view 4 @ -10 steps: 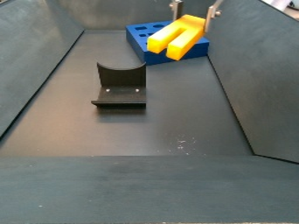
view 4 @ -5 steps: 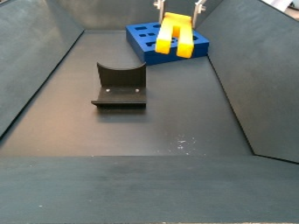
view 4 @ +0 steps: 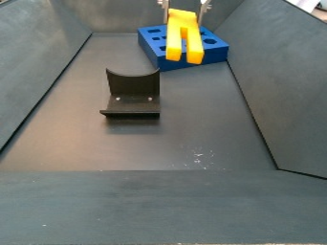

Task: Pick up the double-square object. Move up. Place the double-square object on the fixture. Regrasp the double-square object. Move to above the board. Insert the double-square object.
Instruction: Place the double-square object on the fixture.

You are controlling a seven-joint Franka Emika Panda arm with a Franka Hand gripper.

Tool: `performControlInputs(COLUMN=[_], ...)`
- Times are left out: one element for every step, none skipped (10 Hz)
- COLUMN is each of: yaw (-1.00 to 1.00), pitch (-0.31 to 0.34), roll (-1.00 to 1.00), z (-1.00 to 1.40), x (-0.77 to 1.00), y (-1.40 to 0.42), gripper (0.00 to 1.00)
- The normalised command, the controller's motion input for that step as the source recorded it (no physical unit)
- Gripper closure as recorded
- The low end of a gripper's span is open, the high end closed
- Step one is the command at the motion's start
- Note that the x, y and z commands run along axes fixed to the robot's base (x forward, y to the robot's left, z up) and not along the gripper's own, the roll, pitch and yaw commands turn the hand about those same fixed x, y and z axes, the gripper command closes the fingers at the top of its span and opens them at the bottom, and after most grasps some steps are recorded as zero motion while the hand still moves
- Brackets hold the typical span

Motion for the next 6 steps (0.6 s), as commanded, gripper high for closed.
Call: performControlInputs(yaw=[0.03, 0.02, 0.01, 0.00, -0.01, -0.02], pitch=[0.116, 0.124, 0.127, 0.132, 0.137, 0.141], roll=[-1.00, -1.00, -1.00, -1.00, -1.00, -1.00], z=[-0.02, -0.02, -0.03, -0.02, -0.02, -0.02], x=[1.00, 1.00, 1.00, 1.00, 1.00, 1.00], y=[-0.16, -0.11, -0.08, -0.05, -0.02, -0.01], gripper=[1.00, 1.00, 1.00, 1.00, 1.00, 1.00])
